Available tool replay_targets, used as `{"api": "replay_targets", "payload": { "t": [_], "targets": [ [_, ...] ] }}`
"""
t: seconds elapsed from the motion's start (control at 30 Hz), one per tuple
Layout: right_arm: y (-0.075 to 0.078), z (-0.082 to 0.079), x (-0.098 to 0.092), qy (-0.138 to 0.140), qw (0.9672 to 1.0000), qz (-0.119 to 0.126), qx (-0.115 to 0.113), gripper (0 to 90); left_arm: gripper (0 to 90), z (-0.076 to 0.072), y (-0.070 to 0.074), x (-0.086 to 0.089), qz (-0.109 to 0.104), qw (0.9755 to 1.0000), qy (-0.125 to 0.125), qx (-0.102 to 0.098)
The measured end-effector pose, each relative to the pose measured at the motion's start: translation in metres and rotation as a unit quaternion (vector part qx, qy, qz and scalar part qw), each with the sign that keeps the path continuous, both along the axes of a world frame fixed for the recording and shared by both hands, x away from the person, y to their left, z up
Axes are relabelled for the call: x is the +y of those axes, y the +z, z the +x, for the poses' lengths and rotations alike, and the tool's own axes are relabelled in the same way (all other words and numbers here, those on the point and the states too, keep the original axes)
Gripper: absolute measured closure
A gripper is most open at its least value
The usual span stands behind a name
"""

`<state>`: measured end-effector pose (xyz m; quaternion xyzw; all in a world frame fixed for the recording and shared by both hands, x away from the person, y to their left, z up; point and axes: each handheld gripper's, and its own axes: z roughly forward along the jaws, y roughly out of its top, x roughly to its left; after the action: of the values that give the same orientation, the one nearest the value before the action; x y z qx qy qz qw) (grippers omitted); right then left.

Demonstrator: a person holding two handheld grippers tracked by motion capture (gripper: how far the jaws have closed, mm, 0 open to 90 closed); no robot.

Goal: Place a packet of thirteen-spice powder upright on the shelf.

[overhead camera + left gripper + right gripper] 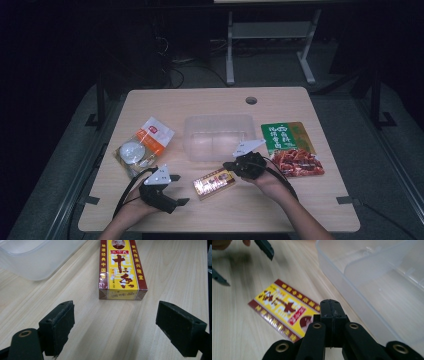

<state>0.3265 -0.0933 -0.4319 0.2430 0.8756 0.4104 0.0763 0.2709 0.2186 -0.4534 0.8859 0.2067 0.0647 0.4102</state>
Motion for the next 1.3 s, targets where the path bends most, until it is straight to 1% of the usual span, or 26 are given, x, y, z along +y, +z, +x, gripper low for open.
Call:
{"api": "replay_targets", "payload": {
  "t": [0.03, 0.07, 0.1, 0.27, 0.37, 0.43, 0.53, 0.6, 0.67, 0.73, 0.77, 0.8, 0.83, 0.93, 1.0, 1.13, 1.17, 1.2, 1.27, 1.3],
  "targets": [
    [-0.001, 0.002, 0.002, 0.001, 1.0000, 0.005, 0.001, 89.7, 14.7, 0.000, 0.000, 0.000, 0.001, 1.0000, -0.001, 0.000],
    [-0.001, 0.003, 0.005, 0.000, 1.0000, 0.002, 0.007, 89.8, 14.8, 0.000, 0.000, 0.000, 0.001, 1.0000, -0.001, 0.000],
    [-0.003, 0.005, 0.008, 0.002, 1.0000, -0.006, 0.002, 89.8, 14.7, 0.000, 0.000, 0.000, 0.001, 1.0000, -0.002, 0.000],
    [-0.007, 0.011, 0.016, 0.001, 0.9999, -0.016, -0.001, 89.8, 14.8, 0.000, -0.001, -0.002, 0.003, 1.0000, -0.005, 0.001],
    [-0.010, 0.014, 0.018, 0.000, 0.9997, -0.023, -0.003, 89.8, 14.8, -0.001, -0.001, -0.002, 0.002, 1.0000, -0.005, 0.001],
    [-0.010, 0.014, 0.019, -0.001, 0.9998, -0.021, 0.000, 89.8, 14.8, -0.001, -0.001, -0.002, 0.002, 1.0000, -0.004, 0.001],
    [-0.014, 0.016, 0.020, -0.004, 0.9994, -0.033, 0.000, 89.8, 14.8, -0.001, -0.001, -0.002, 0.003, 1.0000, -0.005, 0.002],
    [-0.015, 0.017, 0.020, -0.004, 0.9994, -0.034, -0.003, 89.8, 14.8, -0.001, -0.001, -0.002, 0.002, 1.0000, -0.005, 0.002],
    [-0.016, 0.020, 0.020, -0.004, 0.9996, -0.029, 0.002, 89.8, 14.8, -0.001, -0.001, -0.003, 0.001, 1.0000, -0.004, 0.003],
    [-0.017, 0.021, 0.023, -0.007, 0.9994, -0.034, 0.001, 89.8, 14.7, -0.001, -0.001, -0.003, 0.002, 1.0000, -0.004, 0.002],
    [-0.018, 0.022, 0.023, -0.004, 0.9993, -0.036, 0.003, 89.8, 14.8, -0.001, -0.001, -0.002, 0.002, 1.0000, -0.005, 0.002],
    [-0.019, 0.022, 0.024, -0.001, 0.9990, -0.044, -0.004, 89.8, 14.8, -0.001, -0.001, -0.002, 0.002, 1.0000, -0.005, 0.002],
    [-0.019, 0.022, 0.024, 0.001, 0.9989, -0.045, -0.007, 89.8, 14.7, -0.001, -0.001, -0.002, 0.002, 1.0000, -0.005, 0.002],
    [-0.019, 0.022, 0.023, 0.000, 0.9990, -0.045, -0.001, 89.8, 14.8, -0.001, -0.001, -0.002, 0.002, 1.0000, -0.005, 0.002],
    [-0.019, 0.022, 0.022, 0.007, 0.9988, -0.048, -0.003, 89.9, 14.8, -0.001, -0.001, -0.002, 0.002, 1.0000, -0.005, 0.002],
    [-0.017, 0.020, 0.019, 0.021, 0.9983, -0.054, 0.000, 89.8, 14.7, -0.002, -0.001, -0.002, 0.003, 1.0000, -0.007, 0.002],
    [-0.017, 0.019, 0.018, 0.022, 0.9983, -0.053, 0.002, 89.8, 14.7, -0.002, -0.001, -0.002, 0.003, 1.0000, -0.007, 0.002],
    [-0.018, 0.019, 0.016, 0.028, 0.9981, -0.054, -0.001, 89.8, 14.7, -0.002, -0.001, -0.001, 0.002, 1.0000, -0.008, 0.003],
    [-0.017, 0.018, 0.014, 0.031, 0.9980, -0.055, 0.004, 89.8, 14.7, -0.002, -0.001, -0.001, 0.003, 1.0000, -0.008, 0.004],
    [-0.017, 0.018, 0.013, 0.036, 0.9979, -0.055, 0.001, 89.9, 14.8, -0.002, -0.001, -0.001, 0.003, 0.9999, -0.009, 0.004]
  ]
}}
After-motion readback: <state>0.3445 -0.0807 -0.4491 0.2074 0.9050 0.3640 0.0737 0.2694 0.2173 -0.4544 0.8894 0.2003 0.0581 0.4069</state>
